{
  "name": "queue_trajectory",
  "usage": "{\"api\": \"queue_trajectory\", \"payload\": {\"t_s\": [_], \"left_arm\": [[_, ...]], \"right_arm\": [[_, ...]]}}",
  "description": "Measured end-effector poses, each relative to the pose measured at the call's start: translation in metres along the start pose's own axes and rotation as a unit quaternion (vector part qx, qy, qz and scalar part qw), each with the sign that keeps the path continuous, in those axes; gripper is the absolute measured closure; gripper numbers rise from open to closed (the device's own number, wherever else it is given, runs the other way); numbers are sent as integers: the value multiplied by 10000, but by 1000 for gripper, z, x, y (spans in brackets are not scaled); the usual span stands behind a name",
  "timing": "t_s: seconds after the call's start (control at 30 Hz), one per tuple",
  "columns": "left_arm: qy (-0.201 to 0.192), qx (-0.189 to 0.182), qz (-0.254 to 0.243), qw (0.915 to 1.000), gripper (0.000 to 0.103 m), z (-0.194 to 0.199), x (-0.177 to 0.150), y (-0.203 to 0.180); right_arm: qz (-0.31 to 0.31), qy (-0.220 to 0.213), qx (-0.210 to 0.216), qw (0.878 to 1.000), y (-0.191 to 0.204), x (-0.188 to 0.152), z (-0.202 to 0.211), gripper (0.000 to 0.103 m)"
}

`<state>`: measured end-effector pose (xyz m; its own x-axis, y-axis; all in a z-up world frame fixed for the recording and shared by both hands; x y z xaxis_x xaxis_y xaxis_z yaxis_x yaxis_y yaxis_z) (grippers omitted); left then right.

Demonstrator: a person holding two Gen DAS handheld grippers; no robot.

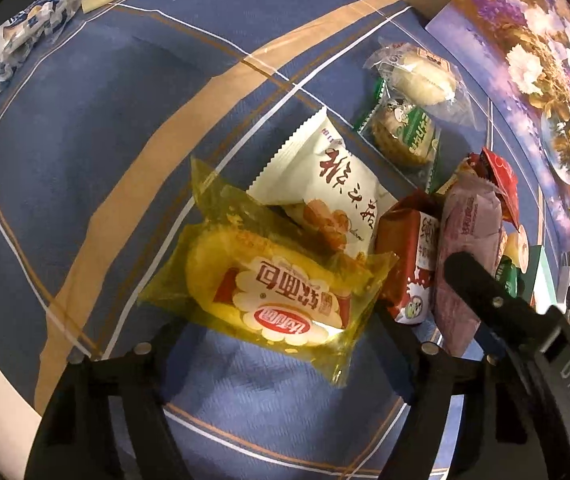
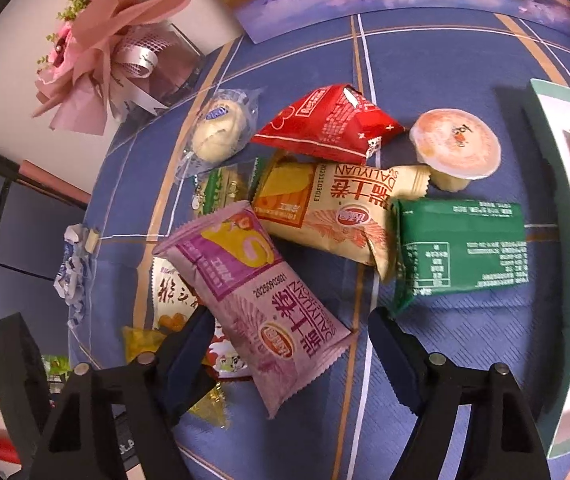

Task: Organize snacks
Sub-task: 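Grasp the yellow bread bag with the left tool while the right tool grasps the pink wafer bag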

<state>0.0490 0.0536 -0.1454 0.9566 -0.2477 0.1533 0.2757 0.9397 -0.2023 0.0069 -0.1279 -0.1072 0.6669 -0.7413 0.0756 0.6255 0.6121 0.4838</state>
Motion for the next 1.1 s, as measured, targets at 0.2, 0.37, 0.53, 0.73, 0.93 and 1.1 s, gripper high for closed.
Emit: {"api": "queue_trajectory", "payload": {"t_s": [0.2, 0.37, 0.53, 0.73, 0.93, 1.1], "left_arm": [[-102, -45, 80, 9999, 24, 0, 7, 6], [-146, -107, 195, 9996, 24, 1, 11, 11], [-341, -247, 381, 9984, 23, 11, 11, 20], [-589, -382, 706, 9950, 23, 23, 15, 31], [-480, -269, 876, 9946, 23, 15, 18, 41], [-390, -371, 934, 9942, 49, 8, 19, 44]], "right_arm": [[76, 19, -79, 9999, 3, 0, -10, 22], [40, 4, 7, 10000, 5, 1, -11, 26], [-94, 2, 108, 9999, 1, 6, -10, 38], [-91, -14, 76, 9999, -2, 6, -8, 44], [-50, -18, -4, 10000, -3, 6, -7, 48], [-18, -18, -51, 10000, -9, 3, -3, 48]]}}
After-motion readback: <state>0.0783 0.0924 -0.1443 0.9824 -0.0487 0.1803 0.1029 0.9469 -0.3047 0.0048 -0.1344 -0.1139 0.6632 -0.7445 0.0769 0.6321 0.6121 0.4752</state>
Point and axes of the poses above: each gripper's, at about its wrist camera, not at the fingertips, and z roughly against the way its jaws point, y to its left, x to its top, the point moved 6 cm from there along -z, roughly the way its jaws point, and after that the axes turned 15 degrees about -z, right-handed, at the moved point
